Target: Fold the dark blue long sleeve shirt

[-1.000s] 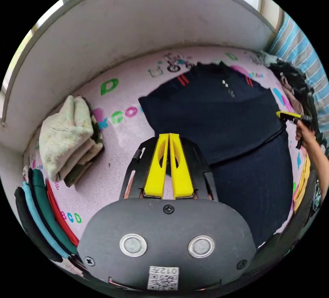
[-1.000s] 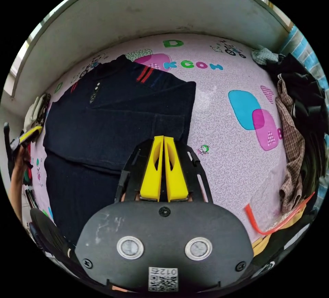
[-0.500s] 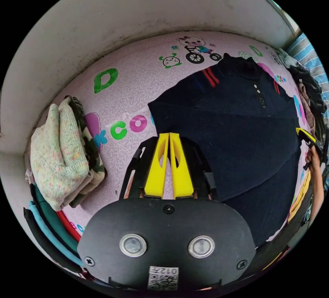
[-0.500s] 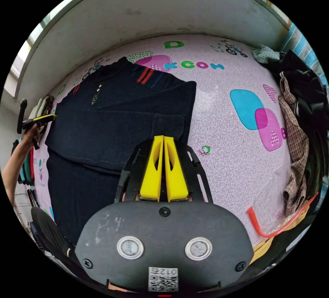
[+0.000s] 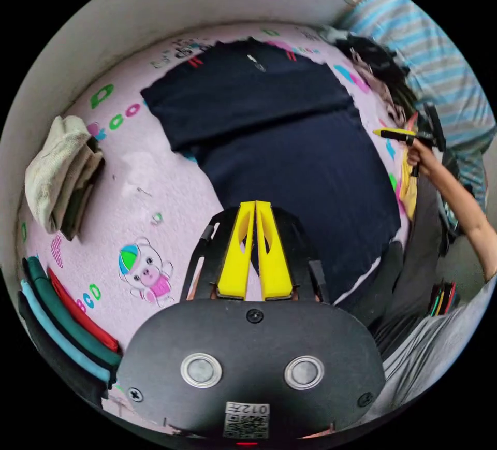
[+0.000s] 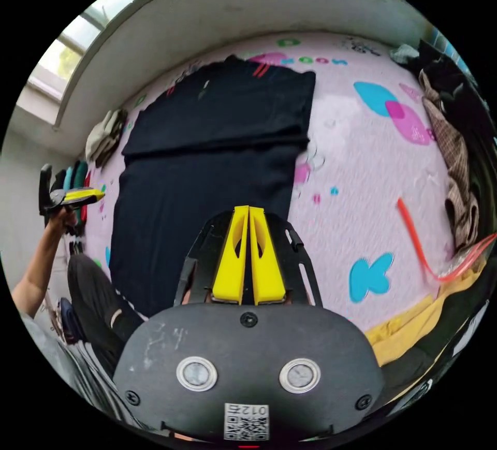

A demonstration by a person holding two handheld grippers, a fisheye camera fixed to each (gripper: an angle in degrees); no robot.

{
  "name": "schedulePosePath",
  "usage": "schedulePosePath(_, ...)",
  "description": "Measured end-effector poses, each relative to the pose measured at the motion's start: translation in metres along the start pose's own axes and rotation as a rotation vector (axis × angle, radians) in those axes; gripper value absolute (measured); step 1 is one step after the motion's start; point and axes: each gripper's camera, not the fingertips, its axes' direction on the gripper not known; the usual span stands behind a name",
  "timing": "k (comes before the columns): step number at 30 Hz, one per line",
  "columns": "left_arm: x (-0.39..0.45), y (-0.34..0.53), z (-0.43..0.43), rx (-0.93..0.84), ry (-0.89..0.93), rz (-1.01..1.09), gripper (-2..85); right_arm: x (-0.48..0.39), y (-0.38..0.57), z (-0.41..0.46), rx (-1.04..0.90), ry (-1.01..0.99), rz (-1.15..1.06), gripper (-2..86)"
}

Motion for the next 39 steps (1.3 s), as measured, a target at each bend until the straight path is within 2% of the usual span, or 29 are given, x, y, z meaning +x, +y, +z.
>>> schedulePosePath(4, 0.052, 0.025, 0.044, -0.167, -0.032, 0.118, 0.8, -0.011, 0.054, 0.015, -0.121, 0.026, -0.035, -0.9)
schedulePosePath(9, 0.063, 0.026, 0.086, -0.326, -0.061, 0.102, 0.6, -0.02, 0.068, 0.027, -0.154, 0.175, -0.105, -0.9)
schedulePosePath(16, 0.04, 0.021, 0.085, -0.297, -0.009, -0.069, 1.8, -0.022, 0.06, 0.025, -0.155, 0.276, -0.09, -0.8)
schedulePosePath(18, 0.031, 0.025, 0.076, -0.296, 0.06, -0.116, 3.1, -0.019, 0.066, 0.016, -0.174, 0.246, -0.094, -0.6)
schedulePosePath(22, 0.012, 0.047, 0.067, -0.357, 0.264, -0.231, 7.3, 0.016, 0.098, -0.007, -0.239, 0.049, -0.014, 3.0)
schedulePosePath(26, 0.009, 0.066, 0.08, -0.446, 0.271, -0.275, 9.3, 0.07, 0.133, -0.006, -0.292, -0.133, 0.149, 7.4)
schedulePosePath(32, 0.017, 0.064, 0.101, -0.551, 0.236, -0.306, 11.5, 0.108, 0.148, 0.009, -0.329, -0.207, 0.227, 8.1)
schedulePosePath(34, 0.026, 0.061, 0.109, -0.594, 0.164, -0.274, 11.7, 0.113, 0.146, 0.012, -0.335, -0.196, 0.224, 8.2)
schedulePosePath(39, 0.032, 0.062, 0.115, -0.602, 0.171, -0.264, 11.0, 0.129, 0.149, 0.023, -0.356, -0.217, 0.228, 8.8)
